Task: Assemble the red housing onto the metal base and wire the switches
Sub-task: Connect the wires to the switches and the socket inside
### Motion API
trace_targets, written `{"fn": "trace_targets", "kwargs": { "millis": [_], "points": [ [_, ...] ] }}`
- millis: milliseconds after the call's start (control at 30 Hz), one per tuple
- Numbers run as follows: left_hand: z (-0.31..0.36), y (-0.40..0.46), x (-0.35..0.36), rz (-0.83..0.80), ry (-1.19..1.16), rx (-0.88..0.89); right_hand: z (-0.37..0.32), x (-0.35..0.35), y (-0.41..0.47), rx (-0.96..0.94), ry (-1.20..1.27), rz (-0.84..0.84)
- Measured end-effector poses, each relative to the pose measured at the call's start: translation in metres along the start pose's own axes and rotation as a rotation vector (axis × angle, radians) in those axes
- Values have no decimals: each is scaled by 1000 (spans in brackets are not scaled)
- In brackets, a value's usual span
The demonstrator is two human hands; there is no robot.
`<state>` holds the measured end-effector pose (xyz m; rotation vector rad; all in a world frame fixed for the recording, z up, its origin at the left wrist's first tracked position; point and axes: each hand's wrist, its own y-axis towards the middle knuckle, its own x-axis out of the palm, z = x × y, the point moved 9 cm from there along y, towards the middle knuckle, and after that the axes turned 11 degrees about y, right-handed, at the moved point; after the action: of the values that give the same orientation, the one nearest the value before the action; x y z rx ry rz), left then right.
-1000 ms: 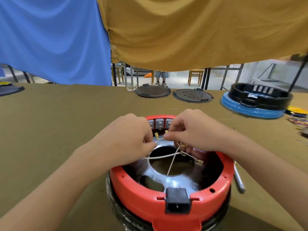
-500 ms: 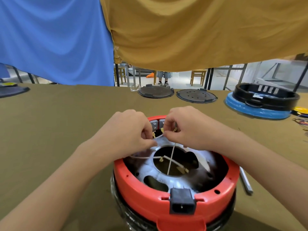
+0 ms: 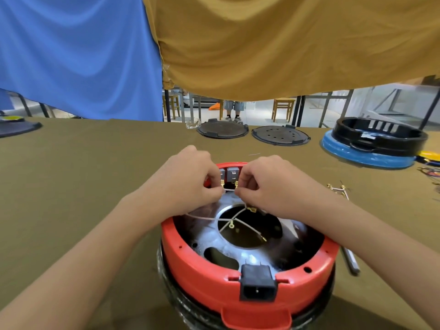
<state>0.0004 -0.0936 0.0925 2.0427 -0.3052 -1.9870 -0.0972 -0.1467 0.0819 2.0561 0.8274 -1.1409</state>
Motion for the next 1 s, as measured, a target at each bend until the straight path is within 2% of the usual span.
{"fn": "trace_targets", "kwargs": {
  "millis": [267,633,833,1000],
  "points": [
    [-7,-3,6,-24,-51,-73,-4,4,0,-27,-60,-38],
    [-3,-1,17,-113,14,-7,-12,2,3,-132,-224,-8],
    [-5,-1,20,-150,-107,-8,-27,0,3,-280,-323,16],
    [-6,-3,23,-191,-193,-3,-32,6,5,-313,-288,-53]
  ]
}}
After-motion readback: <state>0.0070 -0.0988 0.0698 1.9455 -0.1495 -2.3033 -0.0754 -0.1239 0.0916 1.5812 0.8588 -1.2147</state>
